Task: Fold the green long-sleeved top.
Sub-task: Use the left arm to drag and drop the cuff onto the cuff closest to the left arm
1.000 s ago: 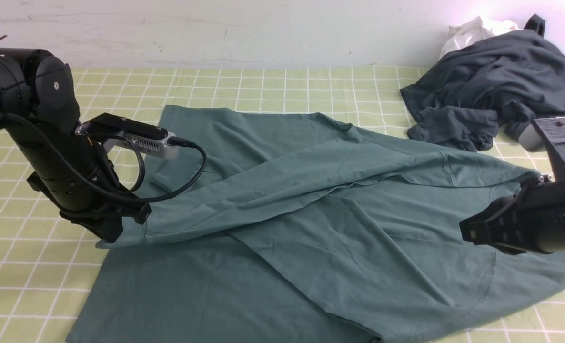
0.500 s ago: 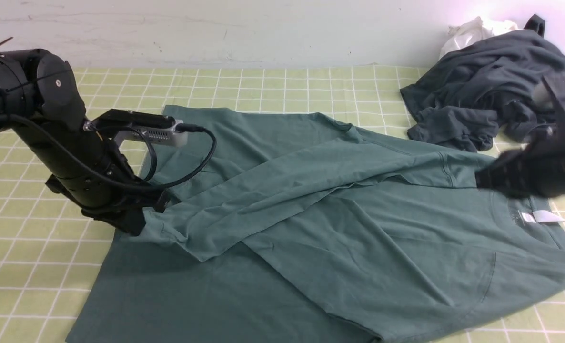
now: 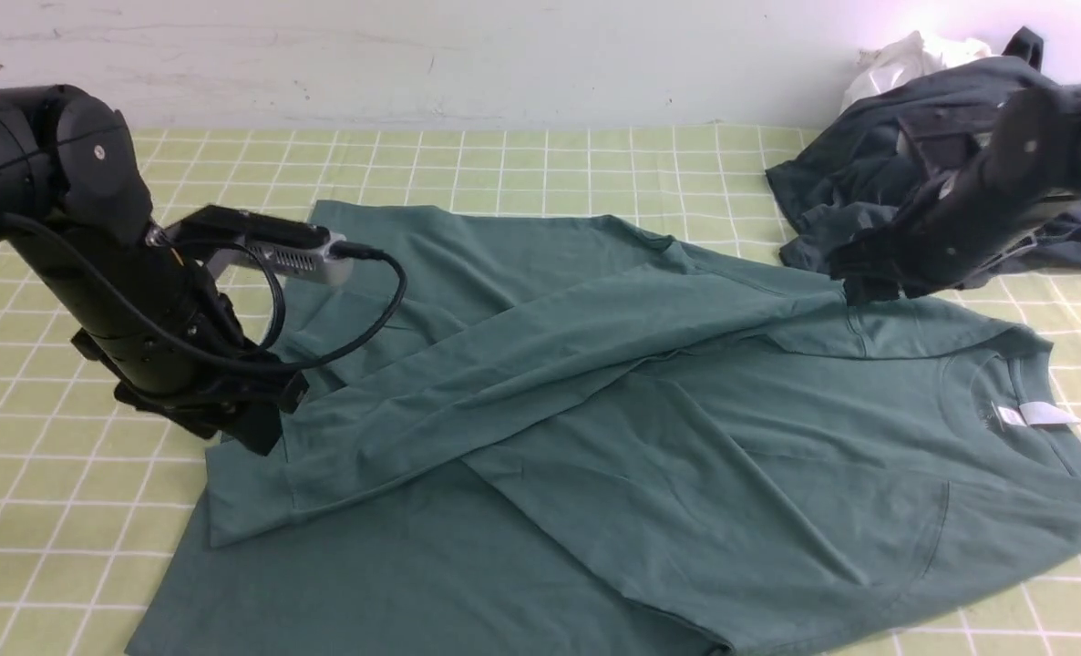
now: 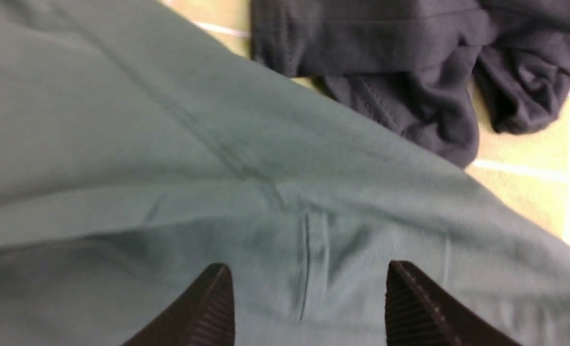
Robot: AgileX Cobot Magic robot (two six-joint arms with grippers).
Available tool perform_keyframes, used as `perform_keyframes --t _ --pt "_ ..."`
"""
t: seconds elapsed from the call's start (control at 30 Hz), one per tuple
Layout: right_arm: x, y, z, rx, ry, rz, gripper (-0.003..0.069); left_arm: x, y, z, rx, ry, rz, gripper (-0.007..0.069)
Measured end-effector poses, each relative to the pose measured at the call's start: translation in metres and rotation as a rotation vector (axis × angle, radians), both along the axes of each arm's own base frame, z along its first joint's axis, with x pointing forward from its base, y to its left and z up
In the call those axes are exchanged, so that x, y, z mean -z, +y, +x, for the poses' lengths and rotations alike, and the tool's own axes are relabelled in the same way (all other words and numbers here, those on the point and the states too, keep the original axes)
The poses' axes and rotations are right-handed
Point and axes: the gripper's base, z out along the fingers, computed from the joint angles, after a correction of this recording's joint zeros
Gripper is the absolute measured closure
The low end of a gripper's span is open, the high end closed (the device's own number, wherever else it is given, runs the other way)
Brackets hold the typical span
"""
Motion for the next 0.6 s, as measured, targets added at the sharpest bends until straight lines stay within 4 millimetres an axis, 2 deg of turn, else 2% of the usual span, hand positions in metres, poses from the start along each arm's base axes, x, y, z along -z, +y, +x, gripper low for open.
perform_keyframes --t 0.17,0.2,0.23,0.4,0.43,0.5,0.6 --pt "0.033 0.001 0.018 -0.003 0.061 -0.016 0.0331 -0.037 0.0 -0.013 -0.008 -0.147 -0.038 0.0253" --pt "0.034 0.001 0.018 -0.004 0.065 -0.018 0.0331 -0.038 0.0 -0.013 -0.009 -0.148 -0.039 0.0253" --pt "0.041 0.001 0.021 -0.006 0.085 -0.026 0.0371 -0.047 0.0 -0.018 -0.006 -0.18 -0.045 0.0266" --pt "0.038 -0.002 0.028 -0.066 0.065 -0.108 0.0592 -0.069 0.002 -0.03 0.001 -0.252 -0.053 0.0335" --pt "0.037 -0.002 0.028 -0.068 0.064 -0.113 0.0592 -0.069 0.002 -0.031 0.001 -0.253 -0.054 0.0341" --pt "0.031 -0.006 0.034 -0.098 0.042 -0.183 0.0652 -0.071 0.002 -0.031 0.001 -0.257 -0.053 0.0371" --pt "0.012 -0.012 0.044 -0.115 -0.018 -0.258 0.0671 -0.07 0.002 -0.032 0.001 -0.255 -0.053 0.0399"
